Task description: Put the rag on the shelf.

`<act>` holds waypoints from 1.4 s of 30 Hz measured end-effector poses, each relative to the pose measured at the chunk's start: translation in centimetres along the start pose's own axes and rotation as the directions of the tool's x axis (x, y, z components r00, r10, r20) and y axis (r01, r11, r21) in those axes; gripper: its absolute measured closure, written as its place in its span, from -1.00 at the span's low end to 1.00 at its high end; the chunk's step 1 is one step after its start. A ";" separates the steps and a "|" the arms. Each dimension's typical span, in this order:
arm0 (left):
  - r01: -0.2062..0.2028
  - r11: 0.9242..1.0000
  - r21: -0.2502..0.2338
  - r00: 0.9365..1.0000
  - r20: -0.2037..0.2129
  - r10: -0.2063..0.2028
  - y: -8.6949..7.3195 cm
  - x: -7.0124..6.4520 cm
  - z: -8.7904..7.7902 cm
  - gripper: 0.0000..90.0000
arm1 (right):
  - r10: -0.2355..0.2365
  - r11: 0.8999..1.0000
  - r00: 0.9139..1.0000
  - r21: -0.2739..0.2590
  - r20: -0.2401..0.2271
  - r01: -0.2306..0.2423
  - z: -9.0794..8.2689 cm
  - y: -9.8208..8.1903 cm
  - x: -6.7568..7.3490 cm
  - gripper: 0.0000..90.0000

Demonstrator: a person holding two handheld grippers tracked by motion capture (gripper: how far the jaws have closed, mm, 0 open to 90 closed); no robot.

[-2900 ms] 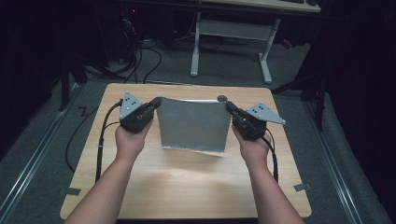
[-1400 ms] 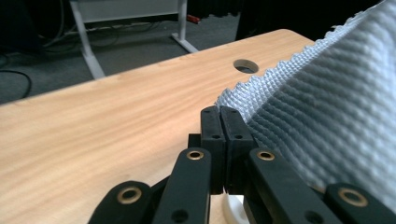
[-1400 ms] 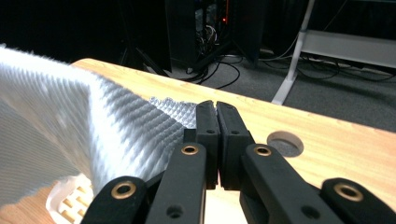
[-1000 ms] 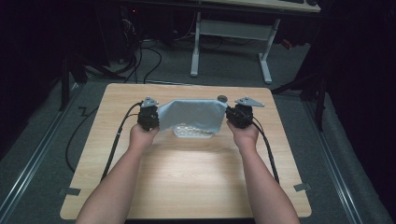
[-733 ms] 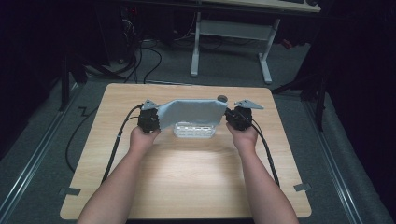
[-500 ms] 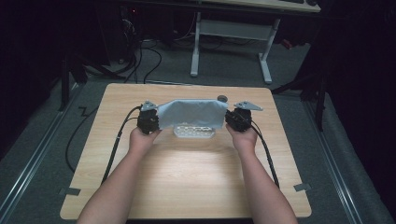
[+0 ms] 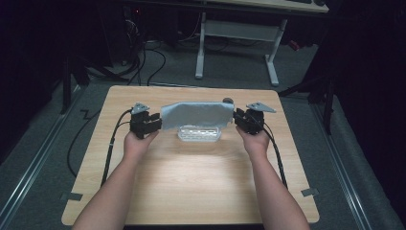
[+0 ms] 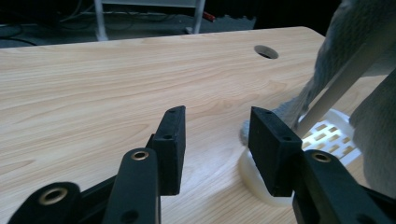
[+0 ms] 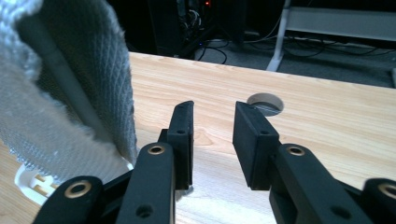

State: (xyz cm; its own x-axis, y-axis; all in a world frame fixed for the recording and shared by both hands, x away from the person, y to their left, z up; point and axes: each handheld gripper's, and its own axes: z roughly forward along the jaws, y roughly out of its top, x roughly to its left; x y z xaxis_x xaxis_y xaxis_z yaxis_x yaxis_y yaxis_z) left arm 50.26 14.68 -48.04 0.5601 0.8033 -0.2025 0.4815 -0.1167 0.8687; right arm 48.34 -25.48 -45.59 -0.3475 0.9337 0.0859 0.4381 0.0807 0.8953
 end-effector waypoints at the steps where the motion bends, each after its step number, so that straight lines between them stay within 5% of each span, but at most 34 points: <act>1: 0.004 1.000 0.000 1.000 -0.005 -0.004 -0.1 0.2 -0.2 0.26 | -0.001 1.000 1.000 -0.001 0.003 0.001 -0.1 0.1 -0.1 0.51; 21: -0.001 1.000 -0.011 0.993 -0.114 0.000 -2.0 3.1 -4.8 0.15 | -0.054 0.998 0.997 0.011 0.058 0.054 -2.6 -0.7 -0.6 0.27; 31: -0.028 0.999 -0.030 0.994 -0.111 0.024 -5.0 0.8 -9.2 0.05 | -0.099 0.995 0.994 -0.021 0.047 0.100 -7.2 -3.0 0.7 0.08; 42: -0.043 0.998 0.037 0.996 -0.076 0.046 -9.2 -2.1 -12.5 -0.03 | -0.156 0.988 0.988 0.011 0.014 0.156 -12.0 -7.5 3.0 -0.05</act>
State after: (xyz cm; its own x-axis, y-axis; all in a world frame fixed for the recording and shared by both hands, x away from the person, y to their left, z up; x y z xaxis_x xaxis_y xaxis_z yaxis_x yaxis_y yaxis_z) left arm 36.20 21.39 -49.99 0.5289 0.8391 -0.1273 0.4810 -0.1728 0.8595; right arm 34.09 -27.47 -46.76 -0.3996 0.9147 -0.0612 0.3879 0.2292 0.8927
